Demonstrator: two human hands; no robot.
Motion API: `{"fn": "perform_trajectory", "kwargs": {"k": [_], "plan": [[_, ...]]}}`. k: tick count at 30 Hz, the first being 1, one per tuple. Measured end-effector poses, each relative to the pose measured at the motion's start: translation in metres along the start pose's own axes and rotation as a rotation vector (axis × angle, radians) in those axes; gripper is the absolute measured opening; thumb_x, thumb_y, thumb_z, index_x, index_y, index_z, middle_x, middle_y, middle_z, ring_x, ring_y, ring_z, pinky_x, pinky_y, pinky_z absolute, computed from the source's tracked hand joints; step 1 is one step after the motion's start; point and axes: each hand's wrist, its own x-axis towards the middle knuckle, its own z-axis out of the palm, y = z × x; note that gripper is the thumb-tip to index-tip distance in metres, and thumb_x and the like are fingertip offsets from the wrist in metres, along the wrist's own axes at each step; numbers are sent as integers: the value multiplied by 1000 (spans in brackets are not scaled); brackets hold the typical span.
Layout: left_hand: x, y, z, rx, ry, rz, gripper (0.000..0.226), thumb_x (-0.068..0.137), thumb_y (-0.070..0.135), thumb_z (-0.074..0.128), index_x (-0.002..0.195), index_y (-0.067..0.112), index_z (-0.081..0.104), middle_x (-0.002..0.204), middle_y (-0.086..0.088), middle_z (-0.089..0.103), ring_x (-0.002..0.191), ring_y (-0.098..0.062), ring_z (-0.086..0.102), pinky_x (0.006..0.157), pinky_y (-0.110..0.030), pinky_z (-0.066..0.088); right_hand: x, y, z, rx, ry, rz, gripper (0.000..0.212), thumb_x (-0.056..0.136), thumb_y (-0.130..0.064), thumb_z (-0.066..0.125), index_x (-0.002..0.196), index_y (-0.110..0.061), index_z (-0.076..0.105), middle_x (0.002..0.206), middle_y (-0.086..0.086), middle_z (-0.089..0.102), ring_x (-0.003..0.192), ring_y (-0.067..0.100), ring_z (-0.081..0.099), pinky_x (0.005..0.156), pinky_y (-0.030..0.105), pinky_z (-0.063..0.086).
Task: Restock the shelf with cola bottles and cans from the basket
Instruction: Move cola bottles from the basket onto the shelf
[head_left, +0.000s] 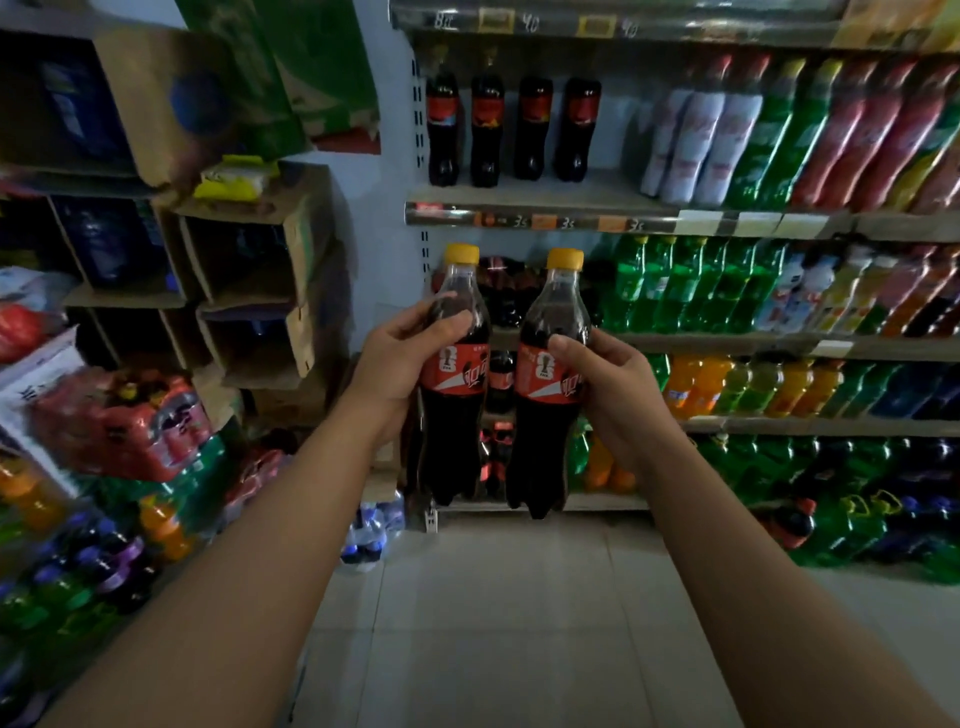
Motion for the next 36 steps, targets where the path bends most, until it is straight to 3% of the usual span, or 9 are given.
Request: {"fn": "perform_trajectory", "kwargs": {"k": [6, 11, 19, 22, 26, 30, 36], "plan": [[112, -3, -10, 24, -28, 45, 46, 63, 28, 78, 108, 19, 71, 94, -4, 75, 87, -20, 71, 80, -35, 54, 111, 8, -5, -36, -8, -50, 32, 68, -27, 77, 97, -14, 73, 86, 6, 73, 79, 20, 70, 72, 32, 54], [215, 9, -17, 63, -102, 103, 47, 66, 27, 75, 111, 17, 69, 98, -3, 75, 92, -19, 71, 75, -28, 55, 207, 5, -4, -49, 12, -97, 37, 69, -26, 76, 103, -10, 72, 87, 7, 73, 79, 22, 70, 70, 32, 55], [352, 48, -14, 114, -175, 178, 42, 66, 31, 83, 105, 23, 70, 102, -5, 74, 95, -21, 71, 76, -32, 57, 337, -19, 3, -24, 31, -146, 31, 71, -24, 73, 97, -8, 70, 84, 9, 72, 76, 22, 70, 68, 32, 56], [383, 55, -8, 91, -167, 190, 39, 69, 32, 80, 105, 22, 70, 101, -5, 74, 94, -23, 71, 78, -38, 57, 368, -30, -1, 4, 32, -182, 25, 69, -25, 72, 90, -12, 69, 79, 5, 72, 72, 18, 70, 66, 30, 56], [413, 67, 11, 65, -220, 262, 28, 76, 26, 75, 103, 22, 69, 98, -1, 75, 94, -19, 71, 75, -31, 56, 401, -50, -14, -14, 5, -277, 30, 66, -35, 78, 89, -16, 71, 81, 2, 71, 74, 15, 68, 70, 29, 55], [435, 82, 31, 73, -269, 383, 39, 72, 25, 77, 110, 21, 67, 105, 0, 72, 102, -19, 68, 80, -31, 54, 426, -70, -32, -10, -77, -372, 40, 65, -39, 81, 97, -15, 72, 89, 4, 71, 82, 17, 67, 76, 31, 54], [466, 91, 75, 123, -426, 520, 47, 78, 10, 70, 122, 10, 56, 113, -3, 68, 114, -24, 61, 88, -34, 51, 459, -106, -70, 57, -179, -498, 50, 69, -29, 81, 112, -8, 65, 100, 6, 73, 92, 20, 68, 83, 33, 53]]}}
